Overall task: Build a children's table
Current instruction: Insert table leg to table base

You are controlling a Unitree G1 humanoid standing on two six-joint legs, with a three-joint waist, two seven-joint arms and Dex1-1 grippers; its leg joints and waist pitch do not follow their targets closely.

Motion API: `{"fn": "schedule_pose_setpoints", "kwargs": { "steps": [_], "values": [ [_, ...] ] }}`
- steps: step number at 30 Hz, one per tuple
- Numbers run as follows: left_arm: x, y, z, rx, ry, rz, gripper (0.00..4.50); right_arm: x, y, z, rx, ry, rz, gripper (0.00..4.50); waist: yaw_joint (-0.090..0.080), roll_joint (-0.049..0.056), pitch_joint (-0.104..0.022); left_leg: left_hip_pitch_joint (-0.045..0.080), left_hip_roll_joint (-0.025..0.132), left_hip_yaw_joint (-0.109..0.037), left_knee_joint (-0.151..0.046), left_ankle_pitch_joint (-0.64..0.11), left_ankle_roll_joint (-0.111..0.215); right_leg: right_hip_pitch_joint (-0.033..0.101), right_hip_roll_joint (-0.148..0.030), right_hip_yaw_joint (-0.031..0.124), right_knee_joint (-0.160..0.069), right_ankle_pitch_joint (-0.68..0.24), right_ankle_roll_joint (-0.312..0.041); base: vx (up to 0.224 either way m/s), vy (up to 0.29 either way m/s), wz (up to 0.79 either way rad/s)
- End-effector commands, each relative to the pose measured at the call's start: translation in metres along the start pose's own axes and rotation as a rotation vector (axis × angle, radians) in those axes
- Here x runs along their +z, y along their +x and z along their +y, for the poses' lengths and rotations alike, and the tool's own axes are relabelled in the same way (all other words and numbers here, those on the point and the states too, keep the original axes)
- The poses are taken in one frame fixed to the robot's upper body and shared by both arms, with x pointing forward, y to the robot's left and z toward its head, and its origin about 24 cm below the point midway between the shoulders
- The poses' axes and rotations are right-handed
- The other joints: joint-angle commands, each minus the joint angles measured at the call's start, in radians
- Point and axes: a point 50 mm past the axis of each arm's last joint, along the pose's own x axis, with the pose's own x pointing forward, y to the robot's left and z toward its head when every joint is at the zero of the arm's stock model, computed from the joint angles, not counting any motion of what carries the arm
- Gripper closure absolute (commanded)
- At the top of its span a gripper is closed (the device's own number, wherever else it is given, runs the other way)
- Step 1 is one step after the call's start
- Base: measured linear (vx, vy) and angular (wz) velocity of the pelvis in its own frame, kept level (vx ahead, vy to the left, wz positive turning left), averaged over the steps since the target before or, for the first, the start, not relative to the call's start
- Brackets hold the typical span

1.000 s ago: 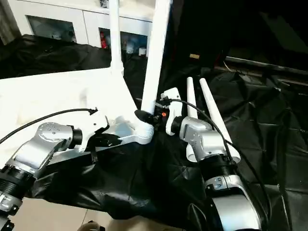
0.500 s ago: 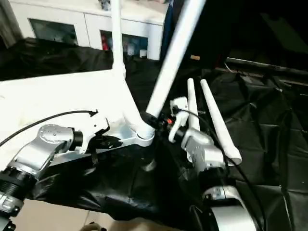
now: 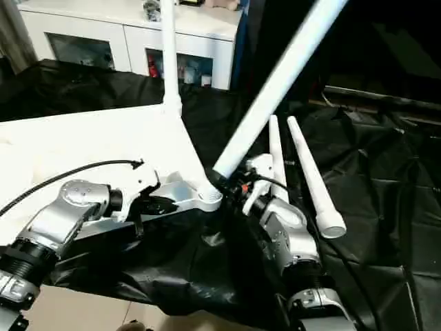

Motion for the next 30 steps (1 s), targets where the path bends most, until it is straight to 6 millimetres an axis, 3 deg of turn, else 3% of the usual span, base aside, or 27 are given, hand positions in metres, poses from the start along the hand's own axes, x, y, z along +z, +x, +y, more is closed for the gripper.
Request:
{"fn": "schedule_pose_setpoints", "kwargs": {
  "steps": [1,2,3,6,7,9,14,16,22,30],
  "values": [
    [0.013,-0.004,0.005,0.011,0.053,-0.036,4.5,-0.029,-0.012,-0.003,-0.011,0.006,0.205,2.62,-0.004,0.017,-0.058,0.011,0.014,-0.007,-0.076,-0.316,-0.013,0.036,-0.086,0.057,-0.1,-0.381,-0.132,0.0,0.0,0.0],
    [0.013,-0.004,0.005,0.011,0.053,-0.035,4.5,-0.029,-0.011,-0.003,-0.006,0.002,0.21,2.62,-0.004,0.018,-0.057,0.01,0.013,-0.008,-0.077,-0.322,-0.013,0.036,-0.086,0.057,-0.101,-0.393,-0.13,0.0,0.0,0.0],
    [0.014,-0.004,0.005,0.007,0.059,-0.034,4.5,-0.026,-0.007,-0.002,0.022,-0.014,0.234,2.62,-0.008,0.009,-0.057,0.012,0.013,-0.007,-0.076,-0.329,-0.01,0.034,-0.085,0.056,-0.104,-0.415,-0.125,0.0,0.0,0.0],
    [0.014,-0.004,0.005,0.005,0.061,-0.035,4.5,-0.025,-0.003,-0.001,0.058,-0.021,0.259,2.62,-0.01,0.014,-0.056,0.011,0.014,-0.009,-0.076,-0.325,-0.008,0.033,-0.089,0.057,-0.107,-0.438,-0.115,0.0,0.0,0.0],
    [0.014,-0.004,0.004,0.003,0.061,-0.035,4.5,-0.025,-0.003,0.0,0.069,-0.023,0.266,2.62,-0.012,0.003,-0.056,0.009,0.014,-0.007,-0.076,-0.319,-0.005,0.034,-0.088,0.057,-0.107,-0.433,-0.112,0.0,0.0,0.0],
    [0.013,-0.005,0.003,-0.006,0.066,-0.035,4.5,-0.025,0.001,0.002,0.114,-0.026,0.299,2.62,-0.011,0.008,-0.057,0.008,0.016,-0.009,-0.077,-0.306,-0.004,0.034,-0.088,0.057,-0.102,-0.416,-0.116,0.0,0.0,0.0],
    [0.013,-0.007,0.0,-0.035,0.08,-0.035,4.5,-0.028,0.004,0.005,0.173,0.004,0.334,2.62,-0.013,0.001,-0.058,0.007,0.016,-0.006,-0.076,-0.3,0.001,0.034,-0.089,0.059,-0.101,-0.401,-0.126,0.0,0.0,0.0],
    [0.013,-0.008,-0.002,-0.057,0.098,-0.034,4.5,-0.028,0.005,0.005,0.196,0.013,0.336,2.62,-0.012,0.004,-0.059,0.008,0.017,-0.007,-0.078,-0.292,-0.001,0.034,-0.089,0.06,-0.099,-0.388,-0.126,0.0,0.0,0.0],
    [0.019,-0.015,-0.01,-0.166,0.186,-0.03,4.5,-0.029,0.002,0.009,0.288,0.026,0.327,2.62,-0.014,-0.003,-0.061,0.006,0.021,-0.006,-0.081,-0.28,0.001,0.036,-0.087,0.062,-0.09,-0.305,-0.151,0.0,0.0,0.0],
    [0.029,-0.025,-0.008,-0.211,0.234,-0.034,4.5,-0.027,-0.008,0.012,0.442,-0.006,0.359,2.62,-0.01,-0.013,-0.06,0.013,0.023,-0.005,-0.083,-0.305,-0.009,0.034,-0.088,0.062,-0.089,-0.315,-0.157,0.0,0.0,0.0]
  ]
}}
